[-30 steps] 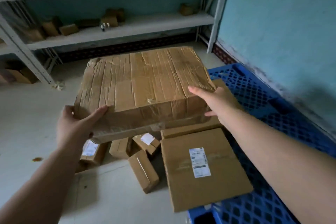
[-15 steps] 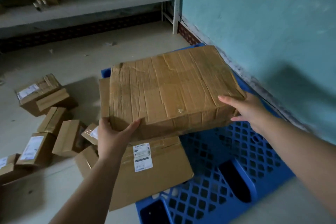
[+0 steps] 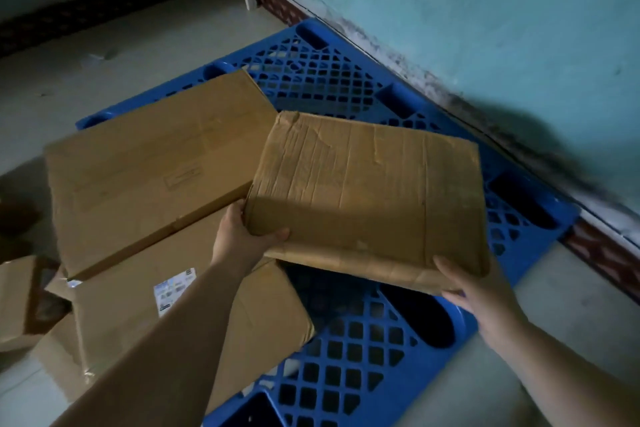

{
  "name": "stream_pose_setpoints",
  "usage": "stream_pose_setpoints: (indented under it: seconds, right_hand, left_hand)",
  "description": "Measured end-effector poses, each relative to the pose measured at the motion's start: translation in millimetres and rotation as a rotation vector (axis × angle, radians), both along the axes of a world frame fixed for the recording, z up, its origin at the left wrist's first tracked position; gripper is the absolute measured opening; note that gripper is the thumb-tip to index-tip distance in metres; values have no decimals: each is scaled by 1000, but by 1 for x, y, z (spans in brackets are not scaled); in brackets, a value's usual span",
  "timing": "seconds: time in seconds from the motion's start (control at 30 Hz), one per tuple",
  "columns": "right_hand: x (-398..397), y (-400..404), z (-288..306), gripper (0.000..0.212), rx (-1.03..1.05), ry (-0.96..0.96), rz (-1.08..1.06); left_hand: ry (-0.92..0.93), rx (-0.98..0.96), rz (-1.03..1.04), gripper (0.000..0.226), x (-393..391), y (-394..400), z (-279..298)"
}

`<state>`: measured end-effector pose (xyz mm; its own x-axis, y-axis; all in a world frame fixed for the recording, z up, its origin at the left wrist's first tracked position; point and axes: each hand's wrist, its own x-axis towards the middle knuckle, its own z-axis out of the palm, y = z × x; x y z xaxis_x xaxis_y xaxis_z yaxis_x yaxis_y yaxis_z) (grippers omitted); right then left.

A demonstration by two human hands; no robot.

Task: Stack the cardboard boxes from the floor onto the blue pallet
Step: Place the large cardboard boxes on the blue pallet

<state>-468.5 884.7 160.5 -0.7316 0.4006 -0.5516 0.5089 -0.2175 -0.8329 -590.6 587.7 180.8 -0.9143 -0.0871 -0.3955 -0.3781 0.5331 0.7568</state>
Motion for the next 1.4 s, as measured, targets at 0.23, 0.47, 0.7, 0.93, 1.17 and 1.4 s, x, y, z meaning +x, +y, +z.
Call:
stream_pose_setpoints:
  seconds: [0.23,0.47,0.7,0.93,1.17,1.4]
  right_hand:
    - [51,-17,-111,122,-67,-125,-337]
    - [54,-56,-151,84,409,-397,-150]
    - [-28,-9,-151,109,747,-146,-39]
    - [-57,37,-164,116,815,-250,157]
    - [-32,11,-158,131,816,-485,303]
    - [-42,-33,-130,123,862,-606,447]
  left_hand:
    - [64,-105,-259,80,-16,34,-67]
    - [94,-520,-459,66,-2,28,-114]
    - [203,-717,-764,86,-12,84,-141]
    - [162,-867,-881,92,-19,77,-155]
    - [119,-814,-812,98,1,64,-148]
    - [84,-653,-647,80,17,37,-130]
